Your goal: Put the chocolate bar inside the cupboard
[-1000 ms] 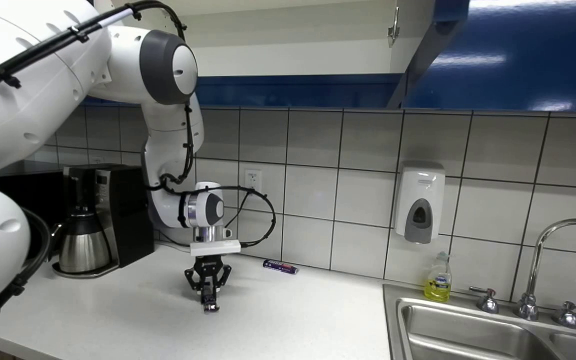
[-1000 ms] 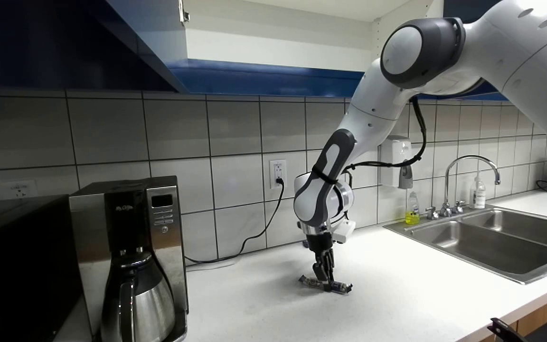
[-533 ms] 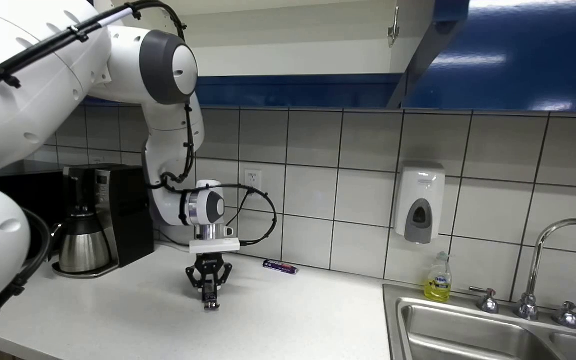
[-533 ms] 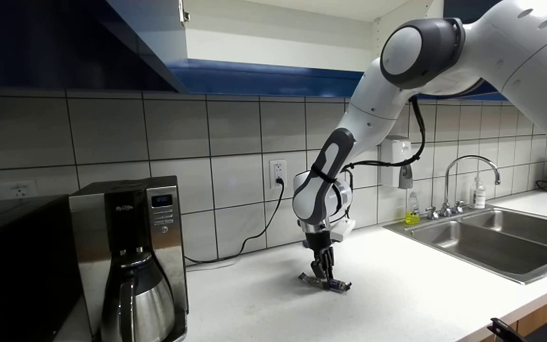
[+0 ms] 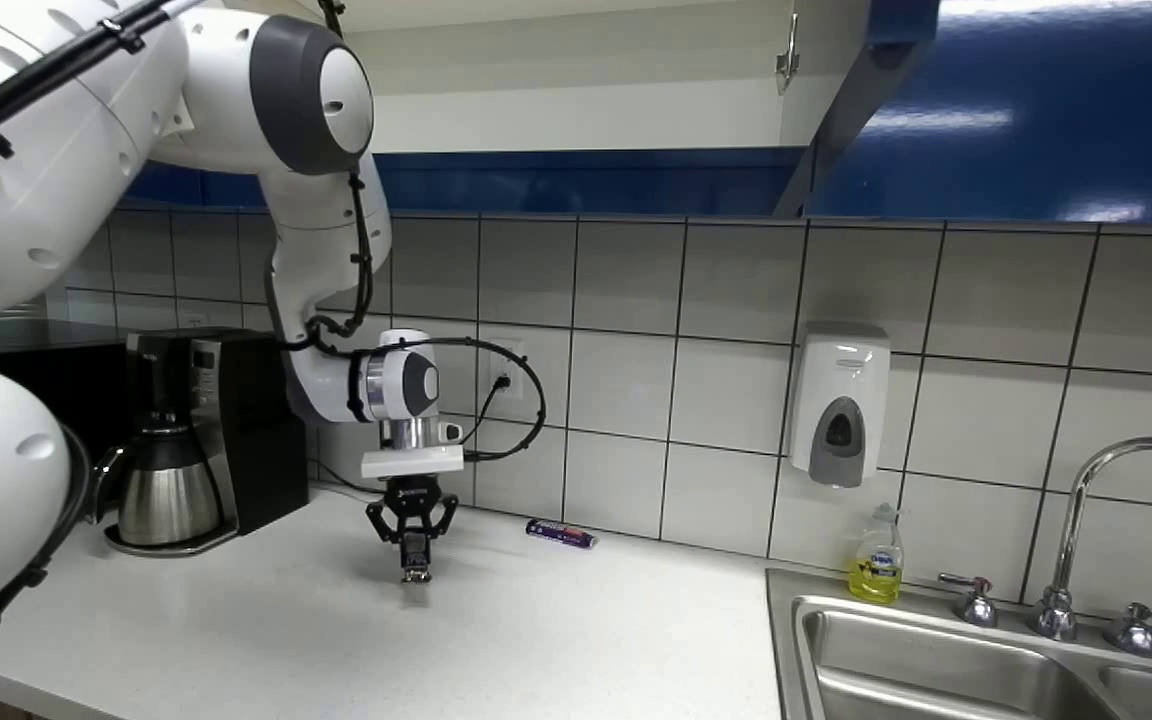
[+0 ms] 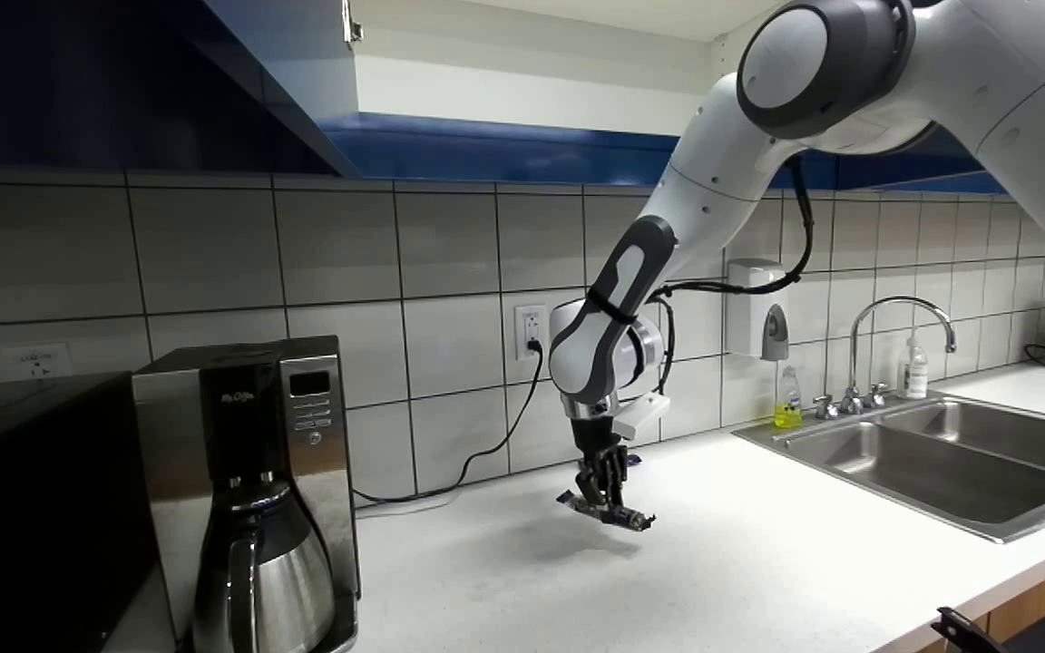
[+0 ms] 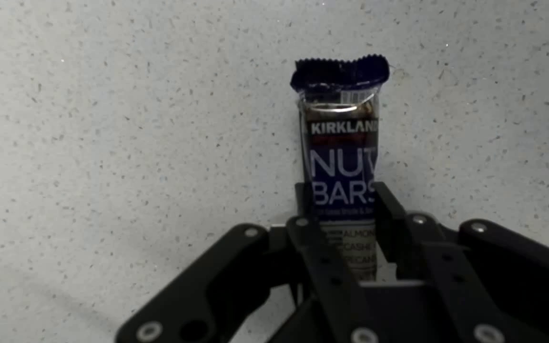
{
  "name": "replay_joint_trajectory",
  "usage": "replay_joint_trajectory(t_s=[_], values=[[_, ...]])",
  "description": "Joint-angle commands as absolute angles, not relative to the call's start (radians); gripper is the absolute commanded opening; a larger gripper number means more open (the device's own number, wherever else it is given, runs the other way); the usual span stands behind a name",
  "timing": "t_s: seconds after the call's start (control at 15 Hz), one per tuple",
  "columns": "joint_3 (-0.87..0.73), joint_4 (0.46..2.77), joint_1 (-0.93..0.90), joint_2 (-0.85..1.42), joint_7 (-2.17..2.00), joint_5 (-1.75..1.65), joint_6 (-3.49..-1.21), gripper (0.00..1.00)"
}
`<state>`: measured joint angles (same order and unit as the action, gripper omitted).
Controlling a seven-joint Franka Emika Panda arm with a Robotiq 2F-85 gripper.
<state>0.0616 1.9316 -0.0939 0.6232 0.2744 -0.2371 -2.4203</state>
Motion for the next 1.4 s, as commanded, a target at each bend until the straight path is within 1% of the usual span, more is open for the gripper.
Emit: replay_joint_trajectory(t_s=[0.0,0.33,0.53,0.87,1.33], values=[[0.054,2.012,-0.108,0.528,0.183,-0.230,-2.408,0.08],[0.087,2.137,-0.070,0.433,0.073,-0.051,-2.489,0.08],[0.072,2.216,-0.083,0.377,0.006,0.008,-2.547,0.08],[0.054,2.359,-0.105,0.258,-0.081,-0.009,-2.583,0.08],[0.071,2.568,-0.116,0.025,-0.120,-0.019,-2.563,0.08]])
